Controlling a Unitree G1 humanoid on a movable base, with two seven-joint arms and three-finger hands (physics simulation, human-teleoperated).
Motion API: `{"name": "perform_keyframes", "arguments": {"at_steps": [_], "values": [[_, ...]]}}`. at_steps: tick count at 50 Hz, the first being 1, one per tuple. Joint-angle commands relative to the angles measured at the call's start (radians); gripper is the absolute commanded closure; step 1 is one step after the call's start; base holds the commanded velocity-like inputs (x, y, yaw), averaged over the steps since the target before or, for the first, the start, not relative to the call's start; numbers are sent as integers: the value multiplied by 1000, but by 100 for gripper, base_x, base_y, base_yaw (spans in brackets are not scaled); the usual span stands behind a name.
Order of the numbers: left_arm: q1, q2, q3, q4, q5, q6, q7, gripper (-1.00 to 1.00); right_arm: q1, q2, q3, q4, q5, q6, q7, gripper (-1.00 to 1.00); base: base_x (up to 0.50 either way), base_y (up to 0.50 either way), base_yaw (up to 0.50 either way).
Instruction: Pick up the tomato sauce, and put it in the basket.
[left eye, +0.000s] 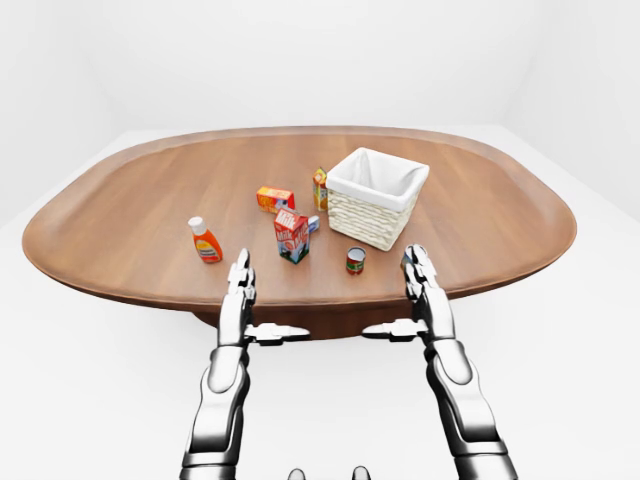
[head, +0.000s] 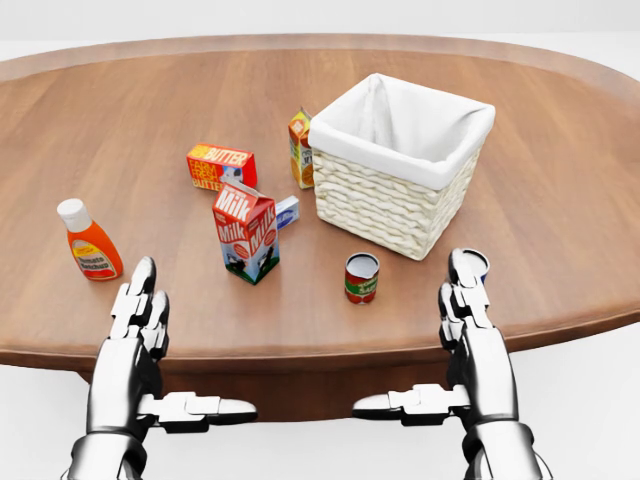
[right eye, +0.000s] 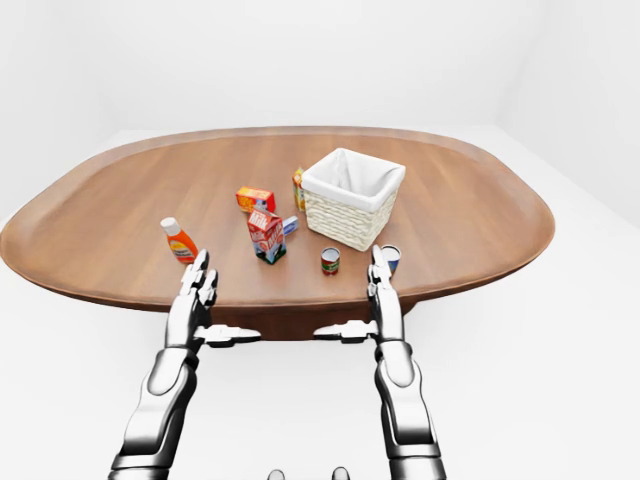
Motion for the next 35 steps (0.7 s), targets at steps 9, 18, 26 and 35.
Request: {"name": "perform_keyframes", "arguments": {"at_steps": [9,18,26,35], "values": [[-3,12,19,10,-1,2,-25,-100,12,-9,-20,-11,10,-3,31,-100,0,0,0],[14,10,11,-53,8,41,-26,-100,21,-10,-21,-45,13,15,35,-100,0,0,0],[29,9,8,-109,16,75,-31,-100,24,-12,-26,-101,19,55,36,-100,0,0,0],[48,8,3,-189,27,88,-38,-100,29,-15,-36,-176,32,84,43,-100,0,0,0]]}}
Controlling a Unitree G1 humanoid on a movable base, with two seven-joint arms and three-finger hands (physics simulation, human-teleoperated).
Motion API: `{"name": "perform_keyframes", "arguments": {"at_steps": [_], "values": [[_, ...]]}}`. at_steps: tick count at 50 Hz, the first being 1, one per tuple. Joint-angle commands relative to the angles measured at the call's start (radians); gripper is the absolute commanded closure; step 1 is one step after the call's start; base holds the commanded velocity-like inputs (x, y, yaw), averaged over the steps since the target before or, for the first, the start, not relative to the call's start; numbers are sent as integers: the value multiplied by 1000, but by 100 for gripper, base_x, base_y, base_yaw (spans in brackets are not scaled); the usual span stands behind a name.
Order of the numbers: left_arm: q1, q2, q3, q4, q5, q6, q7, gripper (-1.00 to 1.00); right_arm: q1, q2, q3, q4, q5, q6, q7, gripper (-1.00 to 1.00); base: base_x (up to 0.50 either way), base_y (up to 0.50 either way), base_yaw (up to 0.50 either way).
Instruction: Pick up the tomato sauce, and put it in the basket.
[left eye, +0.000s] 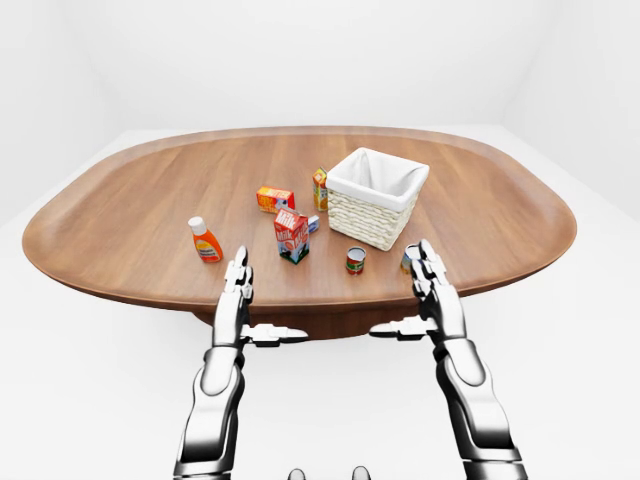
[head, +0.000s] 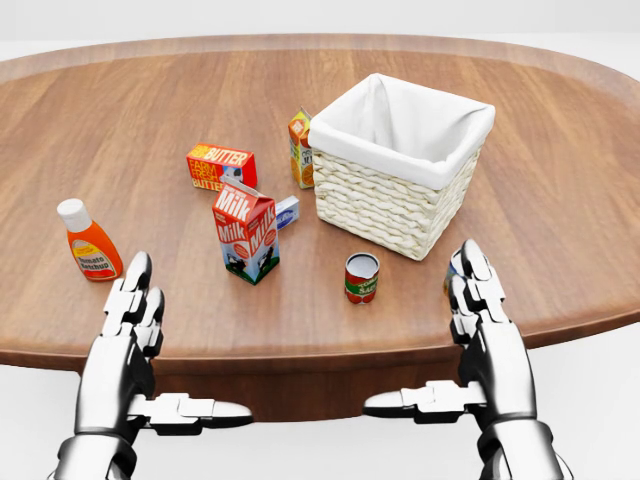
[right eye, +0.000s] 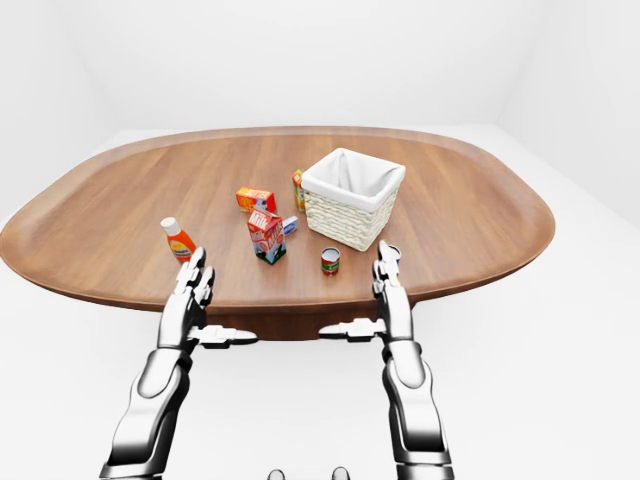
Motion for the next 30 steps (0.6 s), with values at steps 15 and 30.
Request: {"name": "perform_keyframes", "arguments": {"at_steps": [15,30], "values": [[52,1,7,-231,23,10,-13,-100,9,-5,-18,-141,16,25,15,-100,0,0,0],[63,-2,12,-281,25,10,-17,-100,25,-2,-14,-174,25,25,29,-100,0,0,0]]}}
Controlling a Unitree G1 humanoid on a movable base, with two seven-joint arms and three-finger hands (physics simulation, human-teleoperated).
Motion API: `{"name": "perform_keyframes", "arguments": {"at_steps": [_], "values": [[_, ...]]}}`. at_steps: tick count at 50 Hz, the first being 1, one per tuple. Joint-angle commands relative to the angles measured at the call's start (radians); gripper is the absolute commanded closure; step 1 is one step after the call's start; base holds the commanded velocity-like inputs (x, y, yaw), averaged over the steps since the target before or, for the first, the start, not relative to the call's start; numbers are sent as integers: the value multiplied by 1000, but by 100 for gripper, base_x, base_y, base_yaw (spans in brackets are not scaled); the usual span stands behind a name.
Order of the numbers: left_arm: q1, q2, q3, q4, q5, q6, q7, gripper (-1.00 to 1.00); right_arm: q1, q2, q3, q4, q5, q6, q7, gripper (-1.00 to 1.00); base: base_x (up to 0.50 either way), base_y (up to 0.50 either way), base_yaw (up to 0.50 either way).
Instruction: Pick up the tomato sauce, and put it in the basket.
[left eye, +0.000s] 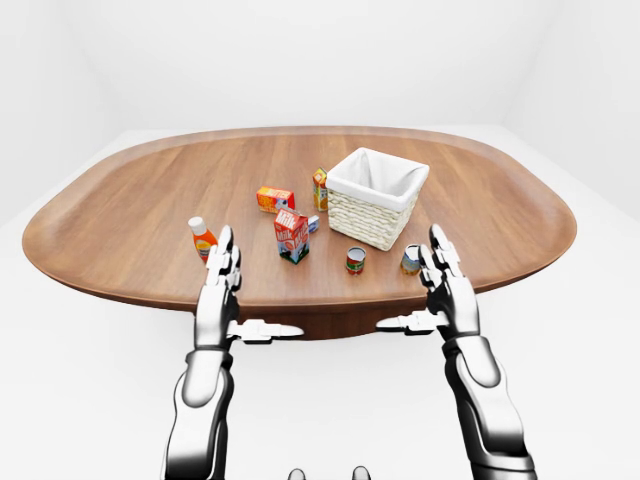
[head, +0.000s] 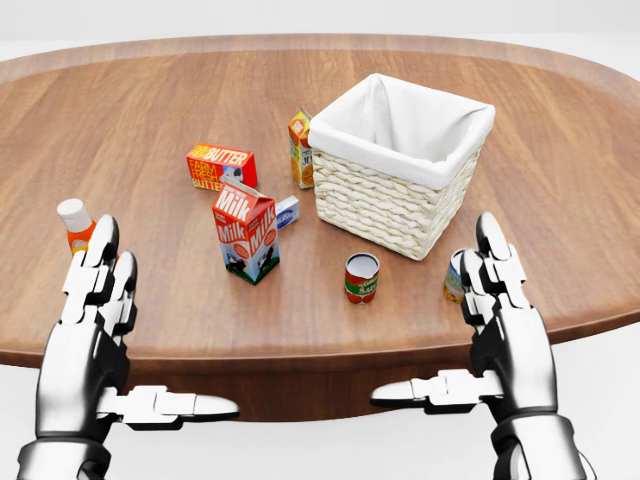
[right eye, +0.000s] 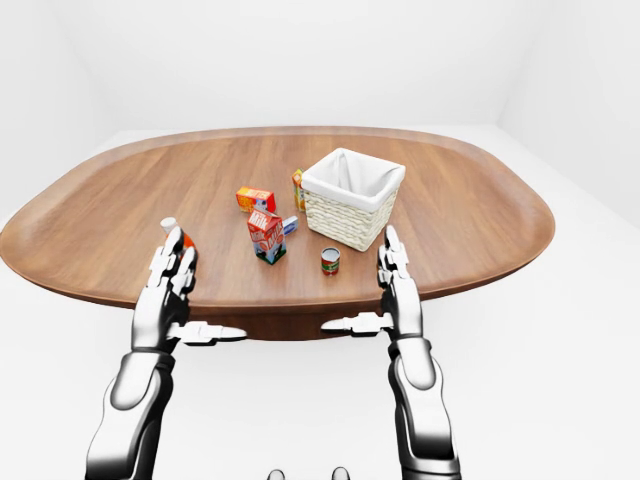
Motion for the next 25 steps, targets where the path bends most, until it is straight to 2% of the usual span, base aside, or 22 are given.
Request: {"name": "perform_keyframes", "arguments": {"at_steps": [1,5,18,23,25], "values": [[10,-2,2,-46,4,0,-2,-100,11,2,1,-28,8,0,12,-100,0,0,0],[10,-2,0,-43,4,0,-3,-100,15,-1,-2,-34,40,0,45,-100,0,0,0],[7,-3,-4,-22,3,0,-3,-100,34,1,11,-29,10,0,55,-100,50,0,0],[8,-3,-6,-22,3,0,-3,-100,38,-2,11,-39,7,0,60,-100,2,0,0],[8,-4,-8,-26,4,0,-2,-100,39,0,10,-40,10,0,65,-100,0,-44,0]]}}
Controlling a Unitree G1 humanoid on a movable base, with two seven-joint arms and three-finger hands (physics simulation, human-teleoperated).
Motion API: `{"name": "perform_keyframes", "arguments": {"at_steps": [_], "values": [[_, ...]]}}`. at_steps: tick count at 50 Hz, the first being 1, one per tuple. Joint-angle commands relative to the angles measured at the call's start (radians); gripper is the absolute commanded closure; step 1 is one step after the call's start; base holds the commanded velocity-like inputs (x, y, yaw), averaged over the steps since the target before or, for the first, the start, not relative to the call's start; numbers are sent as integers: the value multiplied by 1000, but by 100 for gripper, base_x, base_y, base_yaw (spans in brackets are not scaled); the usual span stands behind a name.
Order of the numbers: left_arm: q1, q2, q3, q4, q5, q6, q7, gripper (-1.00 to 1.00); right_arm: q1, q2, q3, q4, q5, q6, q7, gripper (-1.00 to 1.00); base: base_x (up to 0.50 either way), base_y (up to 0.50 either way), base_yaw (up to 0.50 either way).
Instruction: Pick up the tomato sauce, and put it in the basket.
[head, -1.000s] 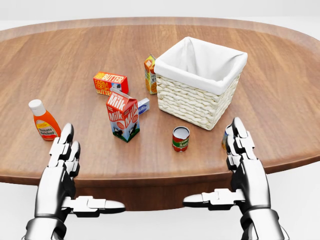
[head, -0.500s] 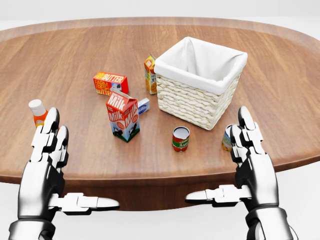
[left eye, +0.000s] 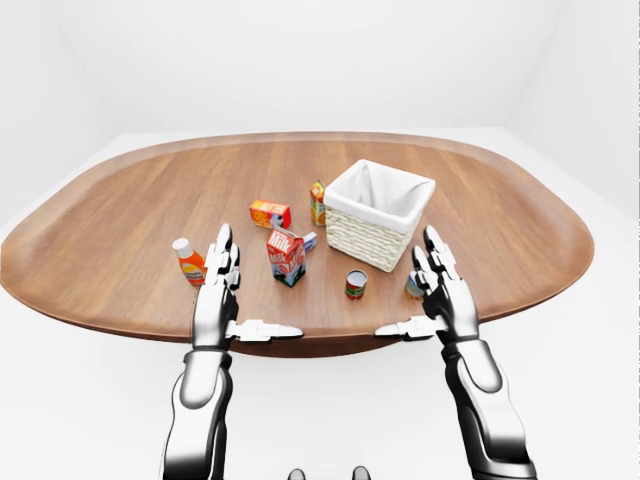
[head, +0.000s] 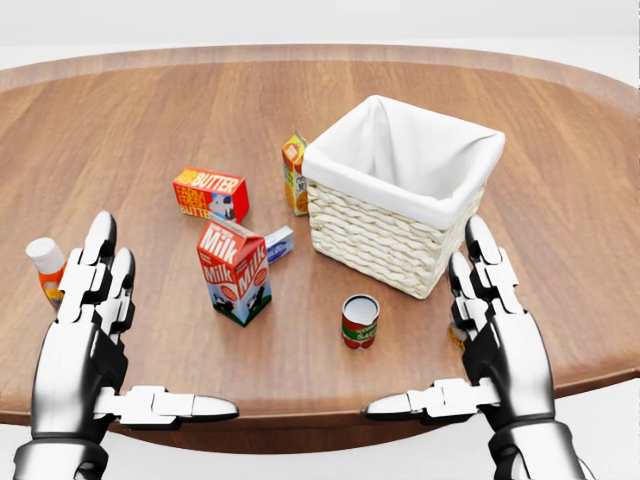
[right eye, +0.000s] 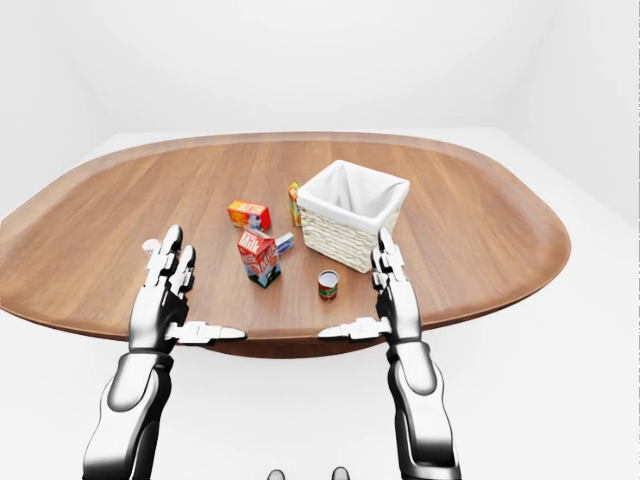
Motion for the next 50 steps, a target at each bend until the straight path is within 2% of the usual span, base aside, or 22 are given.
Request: {"name": "perform_keyframes", "arguments": {"at_steps": [1,37,46,50], "values": [[3,-8,-7,1,1,0,0,-100,7,-8,-1,-14,-4,0,11,-100,0,-50,0],[1,-7,-8,11,-5,0,-3,-100,-10,-5,-12,-3,15,0,-1,-100,0,-50,0],[0,-8,-10,13,-4,0,-3,-100,-20,-3,-16,-12,21,0,-41,-100,0,-2,0],[1,-7,-10,11,-4,0,-3,-100,-10,-10,-16,-34,46,0,-9,-100,23,0,0]]}}
